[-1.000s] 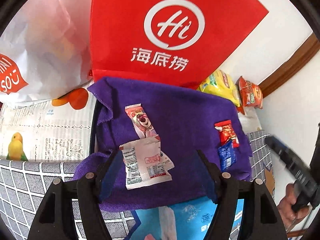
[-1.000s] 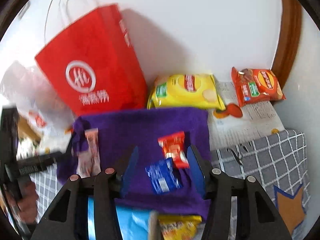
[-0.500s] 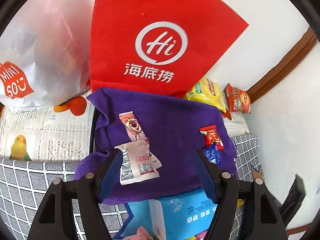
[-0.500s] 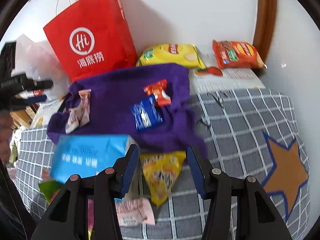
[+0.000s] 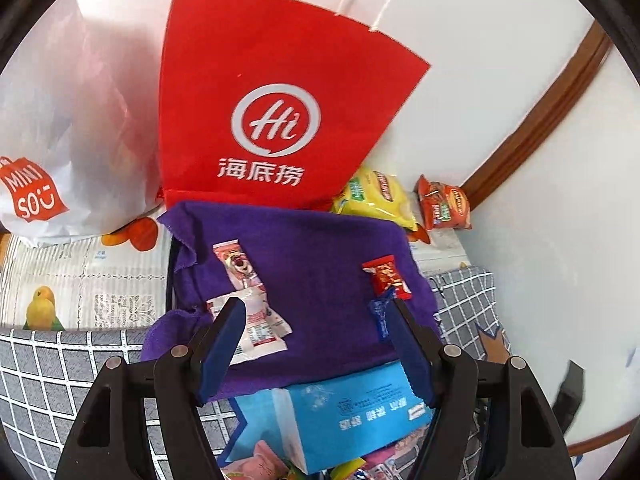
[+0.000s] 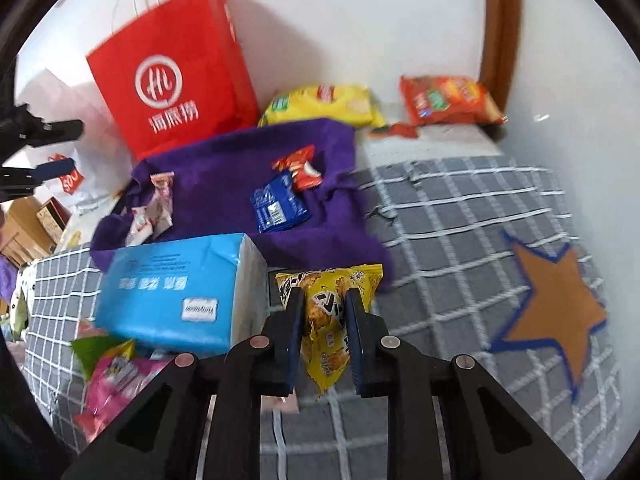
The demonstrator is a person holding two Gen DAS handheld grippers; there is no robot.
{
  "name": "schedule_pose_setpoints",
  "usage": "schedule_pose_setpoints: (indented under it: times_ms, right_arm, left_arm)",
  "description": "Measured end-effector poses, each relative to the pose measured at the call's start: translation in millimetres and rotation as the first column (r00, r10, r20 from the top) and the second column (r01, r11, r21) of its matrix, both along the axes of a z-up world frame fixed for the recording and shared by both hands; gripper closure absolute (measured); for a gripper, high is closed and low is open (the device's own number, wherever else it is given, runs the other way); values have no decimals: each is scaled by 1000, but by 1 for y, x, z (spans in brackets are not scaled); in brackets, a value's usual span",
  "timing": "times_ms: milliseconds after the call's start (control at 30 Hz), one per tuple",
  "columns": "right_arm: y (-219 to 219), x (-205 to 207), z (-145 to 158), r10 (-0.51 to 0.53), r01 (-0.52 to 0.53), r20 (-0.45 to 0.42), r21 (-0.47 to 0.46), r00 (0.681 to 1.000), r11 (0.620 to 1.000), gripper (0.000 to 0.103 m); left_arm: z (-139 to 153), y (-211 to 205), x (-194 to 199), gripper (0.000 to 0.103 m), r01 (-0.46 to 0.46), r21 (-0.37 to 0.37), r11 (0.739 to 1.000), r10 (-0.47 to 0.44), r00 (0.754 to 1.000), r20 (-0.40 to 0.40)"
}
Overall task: Organize snacks
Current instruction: 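Grasp the yellow triangular snack bag with the right gripper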
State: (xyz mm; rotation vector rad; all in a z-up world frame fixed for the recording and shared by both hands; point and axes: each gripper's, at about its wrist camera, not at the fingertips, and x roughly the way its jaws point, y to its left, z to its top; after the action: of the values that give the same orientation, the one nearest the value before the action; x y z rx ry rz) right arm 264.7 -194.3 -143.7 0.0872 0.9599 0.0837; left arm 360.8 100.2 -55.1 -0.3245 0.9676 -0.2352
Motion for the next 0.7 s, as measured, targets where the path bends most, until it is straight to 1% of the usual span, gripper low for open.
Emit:
schedule_pose_setpoints:
  times_ms: [67,133,200,267,367,433,467,500,533,567,667,700]
  right_arm:
    - [-8,-21,10,-3,3,10,-11,1000,1000,83]
    - [-11,-36,10,16,-16,-1,8,1000,1000,83]
    - [-10,-53,3,49,-48,-28,27,998,998,82]
    - [-5,-65,-8,77,-76,-54,17,996,997,82]
    - [-2,-77,-24,92,-93,-94,0,991,996,81]
    - [-4,-85,-27,70,-70,-80,-3,994,998,70]
    - [-4,-90,-29,58,-58,-65,1,996,998,53]
    - [-5,-92,-30,56,-55,-51,8,997,998,39]
    - [-3,-95,-32,57,-57,-33,11,998,998,36]
    - [0,-98,-35,60,-60,-13,3,998,998,36]
    - [8,-91,-45,46,-46,4,-7,999,999,36]
    - [9,-85,-51,38,-38,-5,-4,999,999,40]
  left_arm:
    - [3,-6,-3,33,13,0,1000,-13,1000,6]
    - [5,-12,-6,33,27,3,1000,-27,1000,10]
    - [7,-18,-9,33,44,8,999,-44,999,15]
    - [11,-23,-14,33,63,21,998,-63,998,28]
    - [20,-22,-21,33,56,29,998,-58,997,55]
    - [25,-18,-23,33,48,21,999,-49,996,69]
    - [27,-16,-24,33,42,16,999,-43,996,75]
    - [28,-14,-25,33,38,15,999,-39,996,79]
    - [29,-13,-25,33,33,11,999,-34,996,82]
    - [30,-11,-26,33,30,9,999,-31,996,86]
    - [31,-9,-26,33,23,8,1000,-24,996,88]
    - [31,-9,-26,33,22,11,1000,-22,996,88]
